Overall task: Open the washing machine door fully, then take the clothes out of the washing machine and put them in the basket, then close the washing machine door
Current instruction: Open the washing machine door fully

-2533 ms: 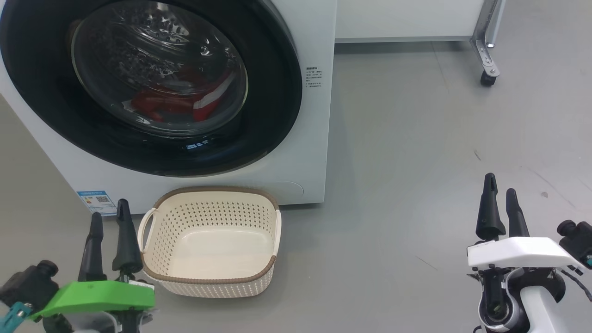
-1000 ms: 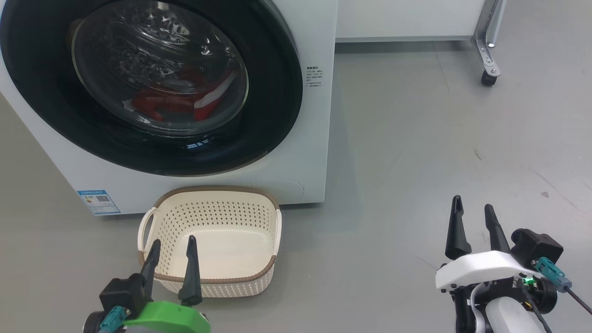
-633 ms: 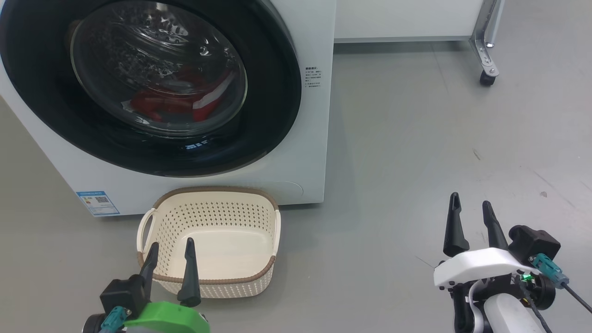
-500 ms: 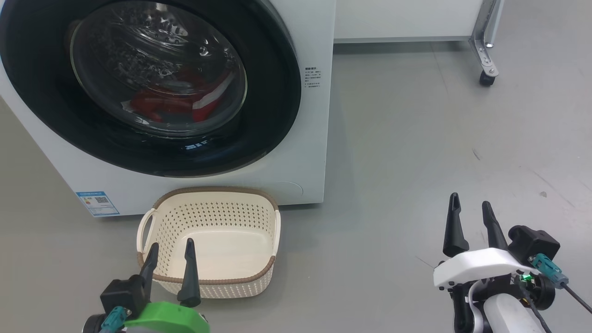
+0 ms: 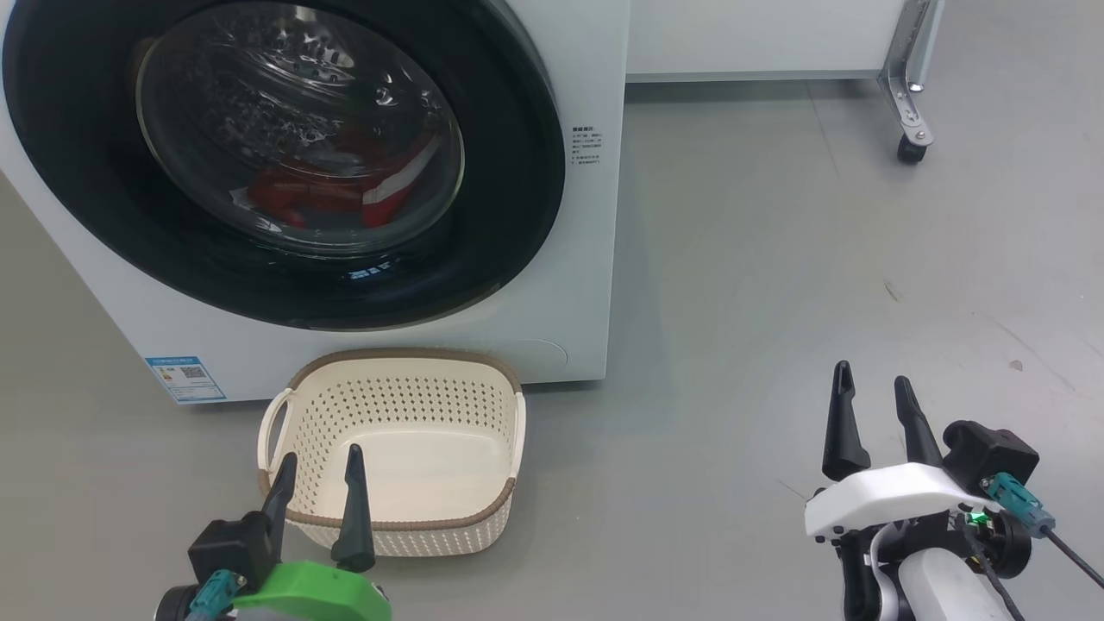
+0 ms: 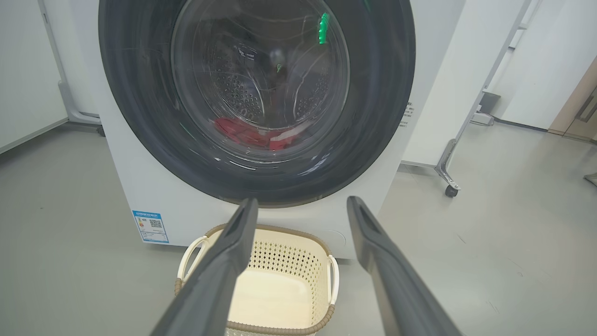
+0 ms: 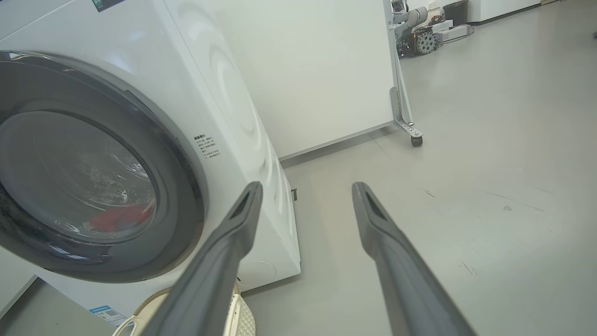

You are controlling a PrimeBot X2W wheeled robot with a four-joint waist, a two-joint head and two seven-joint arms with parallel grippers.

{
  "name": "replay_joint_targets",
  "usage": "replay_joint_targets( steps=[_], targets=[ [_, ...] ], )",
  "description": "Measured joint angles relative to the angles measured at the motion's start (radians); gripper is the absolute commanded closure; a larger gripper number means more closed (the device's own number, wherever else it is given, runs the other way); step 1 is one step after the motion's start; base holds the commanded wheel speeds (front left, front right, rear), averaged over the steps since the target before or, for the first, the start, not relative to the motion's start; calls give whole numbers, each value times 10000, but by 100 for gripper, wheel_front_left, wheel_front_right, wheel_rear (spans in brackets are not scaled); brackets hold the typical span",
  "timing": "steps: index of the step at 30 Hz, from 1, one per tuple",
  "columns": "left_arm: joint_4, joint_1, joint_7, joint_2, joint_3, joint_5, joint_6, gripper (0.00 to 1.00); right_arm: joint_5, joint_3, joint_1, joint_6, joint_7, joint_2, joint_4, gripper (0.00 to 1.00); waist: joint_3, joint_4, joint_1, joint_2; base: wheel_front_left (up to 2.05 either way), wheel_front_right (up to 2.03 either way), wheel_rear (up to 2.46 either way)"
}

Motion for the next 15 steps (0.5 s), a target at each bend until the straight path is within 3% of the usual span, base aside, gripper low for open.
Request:
replay_joint_targets(
  steps=[15],
  targets=[
    [42, -12, 0, 0, -36, -82, 79, 0, -17, 67, -5, -71, 0, -2, 88, 0, 4, 14, 0, 0, 0, 0, 0]
  ],
)
